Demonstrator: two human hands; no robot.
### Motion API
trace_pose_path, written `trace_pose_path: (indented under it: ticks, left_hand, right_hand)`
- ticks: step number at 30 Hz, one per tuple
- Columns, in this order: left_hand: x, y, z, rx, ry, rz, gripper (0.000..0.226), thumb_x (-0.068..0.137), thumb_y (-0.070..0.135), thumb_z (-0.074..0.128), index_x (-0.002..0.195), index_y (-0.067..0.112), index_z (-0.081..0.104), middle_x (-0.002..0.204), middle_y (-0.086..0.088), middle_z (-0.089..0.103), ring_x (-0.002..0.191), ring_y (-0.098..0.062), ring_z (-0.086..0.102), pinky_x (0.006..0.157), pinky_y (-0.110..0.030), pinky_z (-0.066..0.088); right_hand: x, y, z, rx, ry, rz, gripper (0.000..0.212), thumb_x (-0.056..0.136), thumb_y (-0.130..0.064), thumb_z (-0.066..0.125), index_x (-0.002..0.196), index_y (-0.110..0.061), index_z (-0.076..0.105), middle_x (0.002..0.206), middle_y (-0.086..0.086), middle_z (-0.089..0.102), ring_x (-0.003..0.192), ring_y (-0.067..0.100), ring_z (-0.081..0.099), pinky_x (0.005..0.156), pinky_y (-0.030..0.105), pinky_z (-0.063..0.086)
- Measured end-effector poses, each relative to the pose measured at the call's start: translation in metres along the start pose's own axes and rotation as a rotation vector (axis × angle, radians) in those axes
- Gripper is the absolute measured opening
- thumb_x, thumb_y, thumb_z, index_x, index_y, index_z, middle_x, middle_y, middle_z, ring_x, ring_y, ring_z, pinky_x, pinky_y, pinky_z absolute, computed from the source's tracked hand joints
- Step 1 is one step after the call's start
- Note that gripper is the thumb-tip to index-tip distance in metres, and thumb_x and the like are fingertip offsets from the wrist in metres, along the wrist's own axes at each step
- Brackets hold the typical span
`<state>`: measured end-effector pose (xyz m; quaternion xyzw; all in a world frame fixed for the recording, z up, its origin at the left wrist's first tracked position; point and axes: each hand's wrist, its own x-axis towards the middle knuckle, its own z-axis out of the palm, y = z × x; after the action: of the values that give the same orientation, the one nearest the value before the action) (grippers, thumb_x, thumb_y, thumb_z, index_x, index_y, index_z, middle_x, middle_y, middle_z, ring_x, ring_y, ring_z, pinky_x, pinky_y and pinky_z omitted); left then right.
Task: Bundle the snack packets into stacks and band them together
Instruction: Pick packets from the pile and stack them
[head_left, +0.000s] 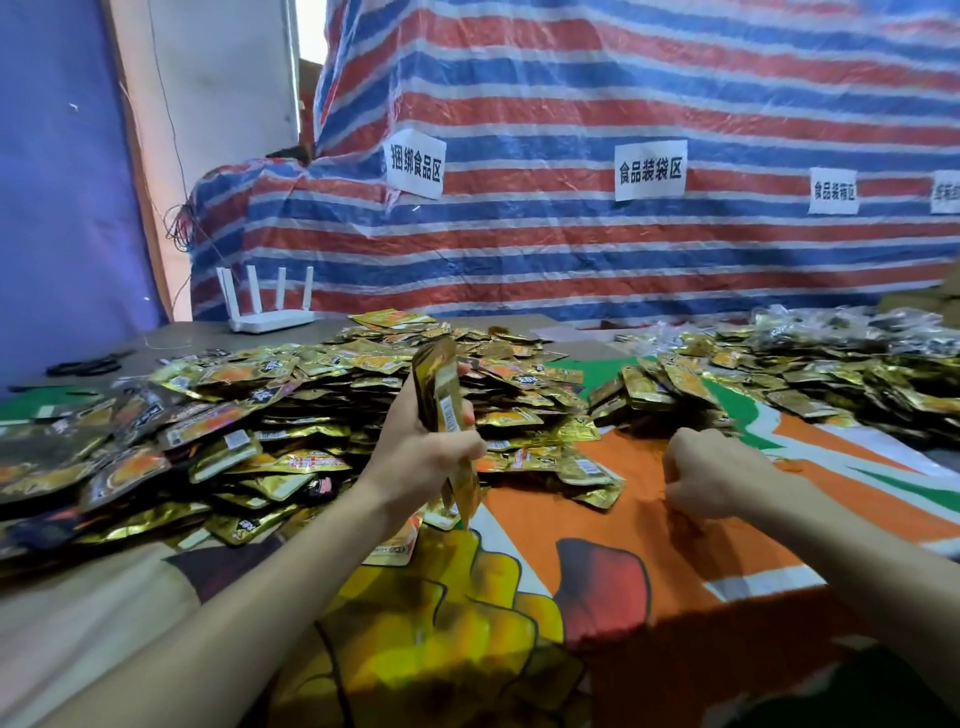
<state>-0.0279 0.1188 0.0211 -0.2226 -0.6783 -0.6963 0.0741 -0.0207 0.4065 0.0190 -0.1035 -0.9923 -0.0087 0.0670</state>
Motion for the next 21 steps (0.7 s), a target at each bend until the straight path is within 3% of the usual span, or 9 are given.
trace_pose_path:
  ticks: [4, 7, 9, 13, 16, 18, 21]
  left_hand:
    - [0.0, -0.001, -0.008, -0.055, 0.038, -0.022, 0.065, 0.058, 0.003, 0.065, 0.122, 0.012, 0.056, 0.084, -0.005, 0.059, 0.083, -0.022, 0.068, 0.072, -0.034, 0.06]
    - [0.0, -0.001, -0.014, -0.14, 0.069, -0.042, 0.057, 0.058, 0.0, 0.063, 0.114, 0.013, 0.06, 0.086, -0.009, 0.059, 0.087, -0.027, 0.072, 0.083, -0.045, 0.057]
    - [0.0, -0.002, -0.018, -0.218, 0.087, -0.079, 0.054, 0.057, -0.001, 0.064, 0.109, 0.011, 0.064, 0.086, -0.009, 0.061, 0.081, -0.028, 0.068, 0.081, -0.045, 0.056]
    - [0.0, 0.001, -0.029, -0.248, 0.069, -0.147, 0.049, 0.068, -0.01, 0.065, 0.114, 0.008, 0.065, 0.099, -0.007, 0.075, 0.075, -0.025, 0.063, 0.07, -0.04, 0.055]
    - [0.001, 0.001, -0.041, -0.203, 0.007, -0.195, 0.049, 0.08, -0.014, 0.054, 0.122, 0.01, 0.061, 0.115, -0.006, 0.075, 0.087, -0.028, 0.067, 0.09, -0.05, 0.054]
    - [0.002, 0.0, -0.051, -0.172, -0.021, -0.232, 0.05, 0.081, -0.013, 0.054, 0.124, 0.01, 0.06, 0.116, -0.004, 0.075, 0.094, -0.029, 0.07, 0.093, -0.051, 0.054]
    - [0.0, -0.005, -0.068, -0.113, -0.032, -0.268, 0.047, 0.079, -0.011, 0.059, 0.123, 0.005, 0.061, 0.096, -0.004, 0.078, 0.08, -0.016, 0.075, 0.065, -0.032, 0.06]
  right_hand:
    - [0.003, 0.002, -0.013, 0.328, 0.267, 0.102, 0.008, 0.085, -0.02, 0.066, 0.078, -0.022, 0.07, 0.082, 0.005, 0.07, 0.079, 0.028, 0.065, 0.068, 0.037, 0.056]
    - [0.009, 0.001, -0.026, 0.537, 0.335, 0.111, 0.011, 0.087, -0.019, 0.07, 0.076, -0.018, 0.073, 0.071, 0.004, 0.068, 0.068, 0.023, 0.064, 0.055, 0.027, 0.046]
    - [0.014, -0.007, -0.032, 0.666, 0.341, 0.06, 0.01, 0.09, -0.018, 0.071, 0.081, -0.016, 0.074, 0.073, 0.0, 0.067, 0.067, 0.014, 0.062, 0.047, 0.021, 0.041]
    - [0.013, -0.042, -0.04, 1.021, 0.163, -0.119, 0.008, 0.09, -0.023, 0.076, 0.082, -0.02, 0.078, 0.077, -0.005, 0.068, 0.069, 0.012, 0.059, 0.053, 0.022, 0.043]
    - [0.008, -0.084, -0.034, 1.146, -0.03, -0.296, 0.009, 0.087, -0.025, 0.078, 0.079, -0.022, 0.08, 0.068, -0.006, 0.064, 0.065, 0.01, 0.055, 0.054, 0.023, 0.041]
    - [0.007, -0.114, -0.027, 1.194, -0.086, -0.382, 0.011, 0.088, -0.023, 0.078, 0.077, -0.023, 0.079, 0.062, -0.008, 0.062, 0.061, 0.009, 0.053, 0.052, 0.022, 0.04]
    - [0.006, -0.156, -0.02, 1.224, -0.126, -0.46, 0.01, 0.087, -0.026, 0.078, 0.08, -0.02, 0.077, 0.06, -0.008, 0.063, 0.056, 0.006, 0.053, 0.05, 0.02, 0.04]
